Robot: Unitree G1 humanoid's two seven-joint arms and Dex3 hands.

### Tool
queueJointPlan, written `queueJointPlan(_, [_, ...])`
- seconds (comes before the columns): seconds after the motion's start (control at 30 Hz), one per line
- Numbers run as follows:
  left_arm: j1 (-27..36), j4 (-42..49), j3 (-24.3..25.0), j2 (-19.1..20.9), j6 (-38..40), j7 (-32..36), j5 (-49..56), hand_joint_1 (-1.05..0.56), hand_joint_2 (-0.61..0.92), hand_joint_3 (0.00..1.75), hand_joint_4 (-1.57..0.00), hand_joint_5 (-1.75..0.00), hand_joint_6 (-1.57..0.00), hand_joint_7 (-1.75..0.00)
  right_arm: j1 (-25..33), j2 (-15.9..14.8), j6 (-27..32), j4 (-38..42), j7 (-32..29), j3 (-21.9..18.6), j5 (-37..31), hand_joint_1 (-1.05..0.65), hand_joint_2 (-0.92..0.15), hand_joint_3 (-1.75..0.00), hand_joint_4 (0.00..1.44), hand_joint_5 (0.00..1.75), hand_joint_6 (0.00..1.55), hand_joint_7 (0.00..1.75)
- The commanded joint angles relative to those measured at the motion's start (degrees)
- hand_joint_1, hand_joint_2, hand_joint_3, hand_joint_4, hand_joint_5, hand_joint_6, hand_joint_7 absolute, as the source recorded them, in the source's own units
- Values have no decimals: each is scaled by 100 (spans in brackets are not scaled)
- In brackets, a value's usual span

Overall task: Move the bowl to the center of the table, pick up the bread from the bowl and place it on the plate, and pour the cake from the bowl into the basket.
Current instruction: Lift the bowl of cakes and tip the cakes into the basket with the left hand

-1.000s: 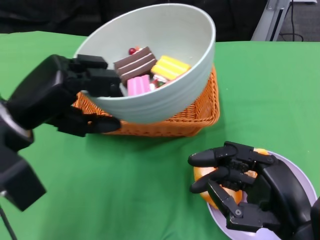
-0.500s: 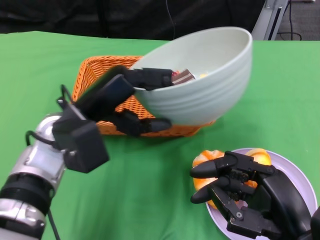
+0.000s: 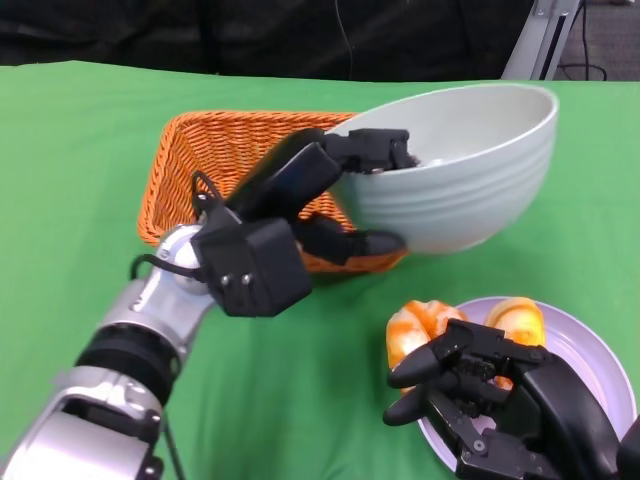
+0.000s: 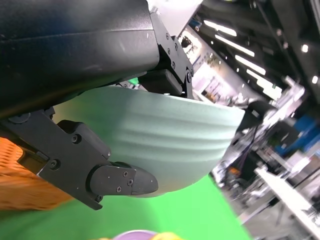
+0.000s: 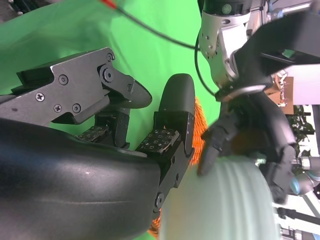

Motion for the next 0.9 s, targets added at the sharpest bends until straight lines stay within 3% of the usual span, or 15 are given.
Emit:
queueJointPlan(0.03, [-222, 60, 244, -141, 152, -155, -428, -27, 92, 52, -71, -174, -62, -143, 24, -53, -91, 51, 44, -31, 41, -7, -74, -88, 74, 103, 66, 116])
queueJointPlan(0.17, [-233, 26, 400, -313, 364, -220, -638, -27, 92, 57, -75, -175, -57, -152, 34, -75, -88, 49, 45, -23, 5, -7, -72, -90, 75, 104, 66, 117])
queueJointPlan(0.5, [-211, -166, 763, -680, 946, -393, -1174, -26, 91, 56, -82, -175, -58, -152, 57, -90, -125, 86, 67, -11, -17, -6, -71, -93, 76, 106, 66, 119])
queueJointPlan(0.9, [-345, -656, 1377, -1106, 2577, -705, -2202, -28, 92, 46, -68, -175, -56, -155, 58, -80, -241, 156, 53, 35, -228, -8, -64, -99, 76, 110, 65, 125])
